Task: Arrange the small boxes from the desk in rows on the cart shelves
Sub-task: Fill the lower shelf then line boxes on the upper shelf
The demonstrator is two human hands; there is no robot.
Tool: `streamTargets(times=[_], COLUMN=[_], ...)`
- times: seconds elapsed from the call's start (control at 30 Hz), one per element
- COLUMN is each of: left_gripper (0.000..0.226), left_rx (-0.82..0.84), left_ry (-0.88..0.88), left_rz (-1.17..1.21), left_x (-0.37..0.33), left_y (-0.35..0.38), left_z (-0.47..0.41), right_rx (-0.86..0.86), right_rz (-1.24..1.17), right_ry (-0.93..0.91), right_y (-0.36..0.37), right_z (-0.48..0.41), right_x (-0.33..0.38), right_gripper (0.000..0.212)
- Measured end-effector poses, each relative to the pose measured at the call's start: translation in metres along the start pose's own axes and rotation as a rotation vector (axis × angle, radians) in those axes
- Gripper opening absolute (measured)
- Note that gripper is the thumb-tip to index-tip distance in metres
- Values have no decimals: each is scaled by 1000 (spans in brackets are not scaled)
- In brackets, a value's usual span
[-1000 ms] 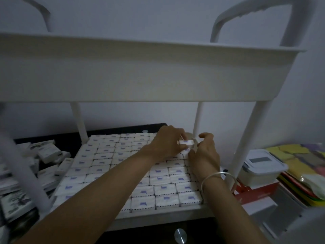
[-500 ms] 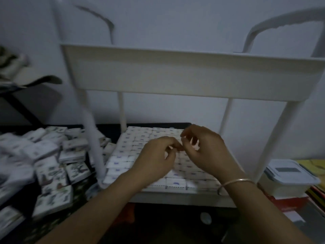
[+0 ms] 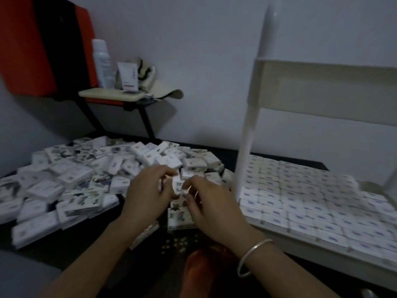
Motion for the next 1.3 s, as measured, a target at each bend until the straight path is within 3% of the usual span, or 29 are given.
streamTargets(times=[0.13,0.2,0.33,0.47,0.67,0.83,0.93,1.07,1.3], left_gripper=[25,30,66,70,52,48,47,42,35], left_rx=[-181,-190,-25,46,-94,-43,-32,-33,-31], left_ry=[-81,-118,-181,-117,44,-173,-301,-369,-363], left_rz=[-88,-127,-235,-285,-182,270,573,727,753], left_x=[55,64,72,80,54,55,58,53,33], left_y=[-30,-28,6,25,7,-14,-17,-26,-39], left_z=[-36,-48,-58,-56,-47,-24,-10,5,23], right_rx=[-133,-197,-117,2,124,178,71,11,71], right_rz=[-341,-422,-203,-80,54,-27,-114,-303,-453], right_ry=[385,597,866,968,927,913,855,751,565], right_y=[27,36,58,84,97,96,88,74,31], right_z=[-34,-48,-62,-65,-70,-65,-68,-68,-43], right_x=[-40,-70,-111,-125,-127,-120,-114,-96,-50], right_gripper=[29,38,49,52,59,64,68,76,38])
Point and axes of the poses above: each hand's wrist, its own z-axis away from the middle knuckle, its own y-axis out of the palm, x = y × z, the point moved 10 cm from there along -z, towards the middle knuckle, and after that the axes turned 11 degrees about z, right-handed, at the moved point
